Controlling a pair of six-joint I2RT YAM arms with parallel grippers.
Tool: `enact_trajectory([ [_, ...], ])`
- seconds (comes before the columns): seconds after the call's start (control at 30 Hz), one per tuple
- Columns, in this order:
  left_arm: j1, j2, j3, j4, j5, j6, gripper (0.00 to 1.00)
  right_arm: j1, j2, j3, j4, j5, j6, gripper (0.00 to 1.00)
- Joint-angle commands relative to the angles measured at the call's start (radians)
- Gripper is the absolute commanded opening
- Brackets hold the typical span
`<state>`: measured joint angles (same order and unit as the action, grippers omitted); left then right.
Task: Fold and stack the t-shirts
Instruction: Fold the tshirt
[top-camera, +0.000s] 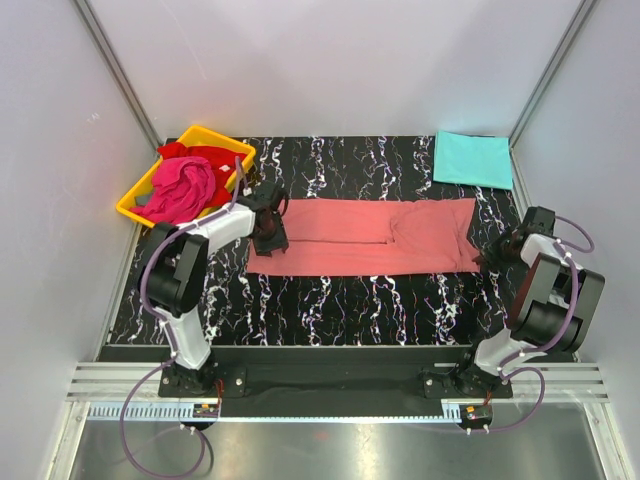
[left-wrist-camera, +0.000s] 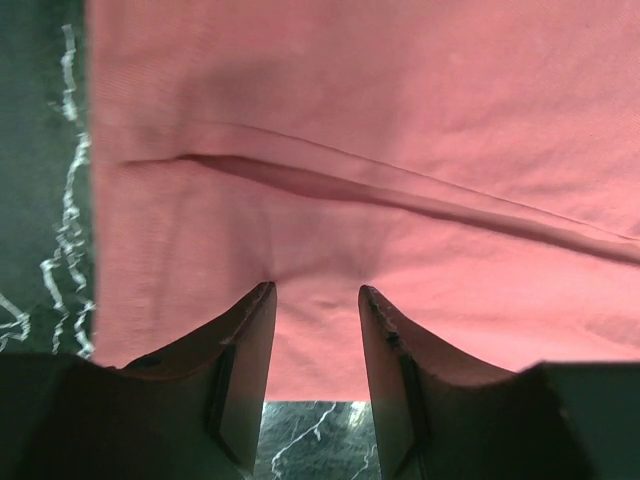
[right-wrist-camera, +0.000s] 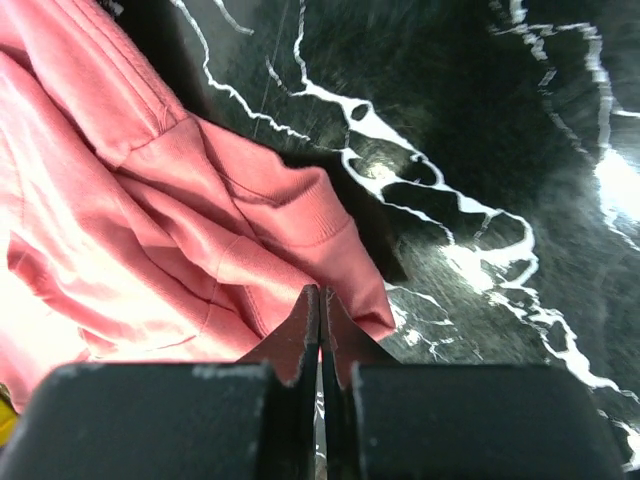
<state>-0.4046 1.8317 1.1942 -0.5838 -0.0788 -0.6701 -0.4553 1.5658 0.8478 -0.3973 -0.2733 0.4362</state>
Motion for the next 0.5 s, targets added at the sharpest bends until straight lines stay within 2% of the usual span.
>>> enact_trajectory([
  [0.0, 0.006, -0.1, 0.007, -0.024, 0.024, 0.021, 0.45, -0.013, -0.032, 0.071, -0.053, 0.087, 0.022, 0.0],
  [0.13, 0.006, -0.15, 0.016, -0.011, 0.072, 0.032, 0.46, -0.011, -0.007, 0.057, -0.054, 0.072, 0.044, 0.02],
  [0.2, 0.004, -0.157, 0.015, 0.01, 0.135, 0.055, 0.46, -0.011, -0.013, 0.04, -0.046, 0.06, 0.049, 0.1],
  [0.23, 0.0, -0.166, 0.007, 0.022, 0.19, 0.063, 0.47, -0.013, -0.021, 0.039, -0.044, 0.048, 0.049, 0.18],
  [0.33, -0.008, -0.17, -0.018, 0.106, 0.276, 0.104, 0.51, -0.013, -0.068, 0.069, -0.089, 0.063, 0.058, 0.28],
  [0.47, -0.008, -0.118, -0.022, 0.133, 0.347, 0.122, 0.52, -0.01, -0.098, 0.146, -0.196, 0.131, 0.101, 0.35],
])
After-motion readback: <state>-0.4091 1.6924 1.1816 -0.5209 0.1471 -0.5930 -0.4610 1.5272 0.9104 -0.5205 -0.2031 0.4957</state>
